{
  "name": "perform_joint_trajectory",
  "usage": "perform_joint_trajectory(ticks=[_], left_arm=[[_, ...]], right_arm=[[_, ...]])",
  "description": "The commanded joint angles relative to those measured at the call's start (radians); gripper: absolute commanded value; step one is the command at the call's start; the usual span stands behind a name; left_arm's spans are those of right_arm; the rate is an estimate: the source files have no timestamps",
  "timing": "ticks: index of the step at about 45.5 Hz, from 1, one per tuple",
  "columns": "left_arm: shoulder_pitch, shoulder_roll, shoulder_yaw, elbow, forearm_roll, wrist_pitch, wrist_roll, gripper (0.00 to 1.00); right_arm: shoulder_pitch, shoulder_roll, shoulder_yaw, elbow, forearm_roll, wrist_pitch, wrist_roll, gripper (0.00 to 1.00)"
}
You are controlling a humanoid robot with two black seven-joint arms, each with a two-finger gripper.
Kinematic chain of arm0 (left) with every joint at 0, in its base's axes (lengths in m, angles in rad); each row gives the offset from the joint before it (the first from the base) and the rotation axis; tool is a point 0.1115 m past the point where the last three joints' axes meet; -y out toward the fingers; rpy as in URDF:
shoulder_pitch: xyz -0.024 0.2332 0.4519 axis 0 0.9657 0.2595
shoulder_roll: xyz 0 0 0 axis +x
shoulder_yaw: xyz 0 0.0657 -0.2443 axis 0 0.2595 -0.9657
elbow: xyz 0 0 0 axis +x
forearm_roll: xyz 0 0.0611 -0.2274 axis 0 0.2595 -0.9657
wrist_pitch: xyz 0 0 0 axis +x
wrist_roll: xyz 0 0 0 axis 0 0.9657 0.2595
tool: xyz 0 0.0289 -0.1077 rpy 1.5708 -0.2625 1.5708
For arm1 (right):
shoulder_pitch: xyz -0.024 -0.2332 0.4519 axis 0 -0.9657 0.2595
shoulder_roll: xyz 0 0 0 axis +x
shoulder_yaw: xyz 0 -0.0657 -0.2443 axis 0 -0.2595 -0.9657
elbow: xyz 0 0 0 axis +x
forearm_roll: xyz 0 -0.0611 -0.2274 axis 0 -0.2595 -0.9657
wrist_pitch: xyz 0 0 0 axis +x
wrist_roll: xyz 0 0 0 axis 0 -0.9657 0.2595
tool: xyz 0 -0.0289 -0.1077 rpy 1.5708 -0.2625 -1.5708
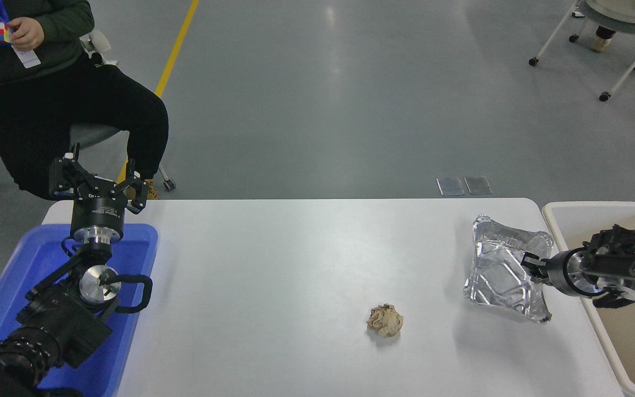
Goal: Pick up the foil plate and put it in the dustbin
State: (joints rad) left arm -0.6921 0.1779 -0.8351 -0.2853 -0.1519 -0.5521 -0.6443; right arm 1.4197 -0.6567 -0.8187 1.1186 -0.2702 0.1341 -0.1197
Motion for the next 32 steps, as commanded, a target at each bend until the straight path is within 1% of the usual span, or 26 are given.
perform_joint_trajectory(ticks=[1,6,9,16,26,32], left_arm=[[0.0,0.0,0.001,0.0,0.0,0.0,0.0,0.99],[0.0,0.0,0.001,0.0,0.0,0.0,0.0,0.99],[0.0,0.0,0.002,0.0,0.0,0.0,0.0,0.99],[0.0,0.0,0.002,0.0,0.0,0.0,0.0,0.99],[0.0,0.0,0.002,0.0,0.0,0.0,0.0,0.99],[0.0,0.0,0.002,0.0,0.0,0.0,0.0,0.99]], right_arm=[[0.425,-0.152,-0.157,0.21,-0.026,0.171,-0.002,0.0],[0.616,-0.185,-0.217,0.21,-0.032,0.33,-0.011,0.0],[0.718,-0.196,-0.249,0.21,-0.056,0.409,-0.02,0.0],[0.907,-0.21,-0.322,0.211,-0.11,0.548,-0.026,0.0],[0.963,-0.216,-0.358,0.184,-0.146,0.558,-0.028,0.0],[0.946,-0.247,-0.358,0.055,-0.152,0.529,-0.028,0.0]])
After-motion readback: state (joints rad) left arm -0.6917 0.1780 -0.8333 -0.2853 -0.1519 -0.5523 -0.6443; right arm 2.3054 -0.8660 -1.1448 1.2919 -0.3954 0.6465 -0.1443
